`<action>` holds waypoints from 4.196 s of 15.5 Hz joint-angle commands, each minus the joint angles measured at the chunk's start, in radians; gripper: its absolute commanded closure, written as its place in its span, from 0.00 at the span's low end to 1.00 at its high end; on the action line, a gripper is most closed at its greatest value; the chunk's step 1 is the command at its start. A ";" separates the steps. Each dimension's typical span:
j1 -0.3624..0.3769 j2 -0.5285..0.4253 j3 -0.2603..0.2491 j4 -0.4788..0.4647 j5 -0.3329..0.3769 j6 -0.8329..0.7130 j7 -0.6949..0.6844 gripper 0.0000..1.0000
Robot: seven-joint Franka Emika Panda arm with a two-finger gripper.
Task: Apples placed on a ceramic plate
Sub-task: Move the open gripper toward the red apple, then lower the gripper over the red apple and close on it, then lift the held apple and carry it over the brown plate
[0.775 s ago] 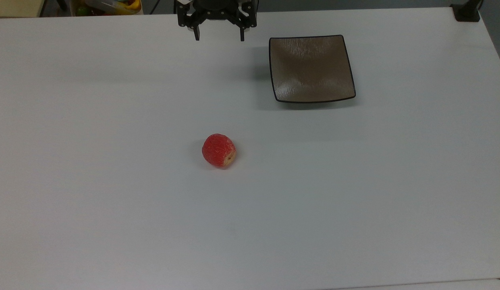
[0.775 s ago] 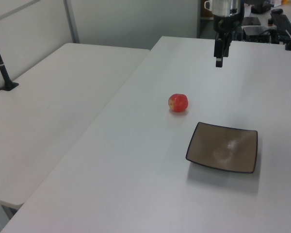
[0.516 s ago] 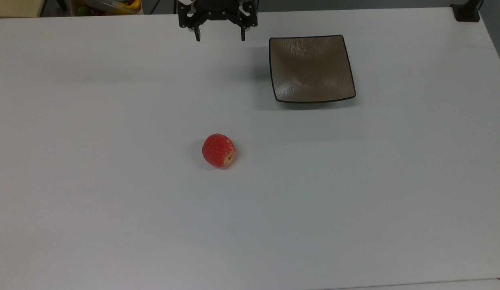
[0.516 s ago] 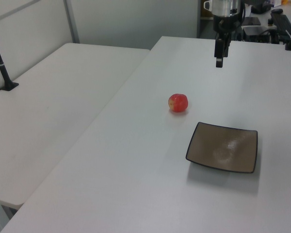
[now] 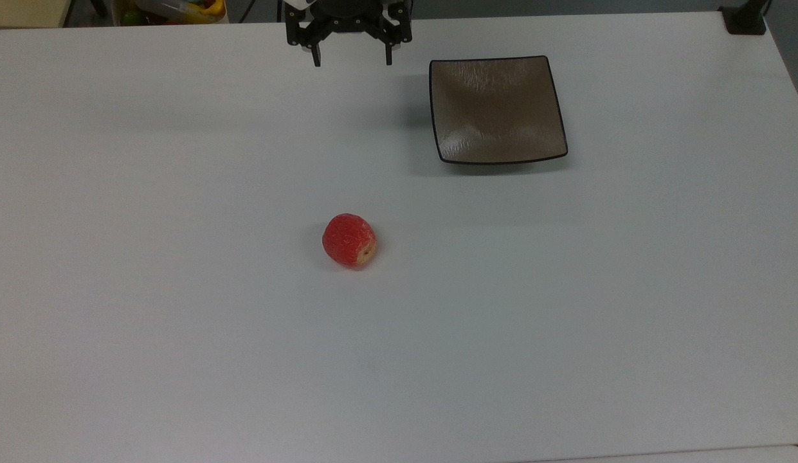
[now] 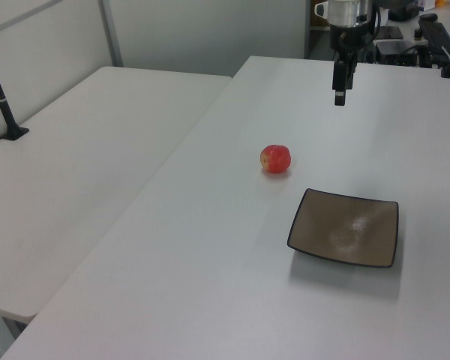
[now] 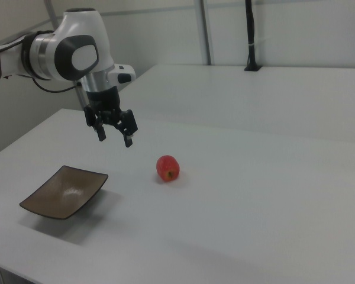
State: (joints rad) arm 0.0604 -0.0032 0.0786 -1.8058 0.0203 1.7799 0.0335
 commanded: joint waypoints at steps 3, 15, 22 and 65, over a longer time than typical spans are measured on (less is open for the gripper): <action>0.016 -0.003 -0.010 -0.017 -0.035 0.030 -0.156 0.00; 0.007 0.115 -0.010 0.019 -0.147 0.234 -0.487 0.00; 0.007 0.317 -0.010 0.117 -0.316 0.366 -0.541 0.00; 0.002 0.410 0.081 0.152 -0.408 0.472 -0.423 0.61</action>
State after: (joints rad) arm 0.0783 0.4966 0.1147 -1.5696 -0.3906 2.2537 -0.4476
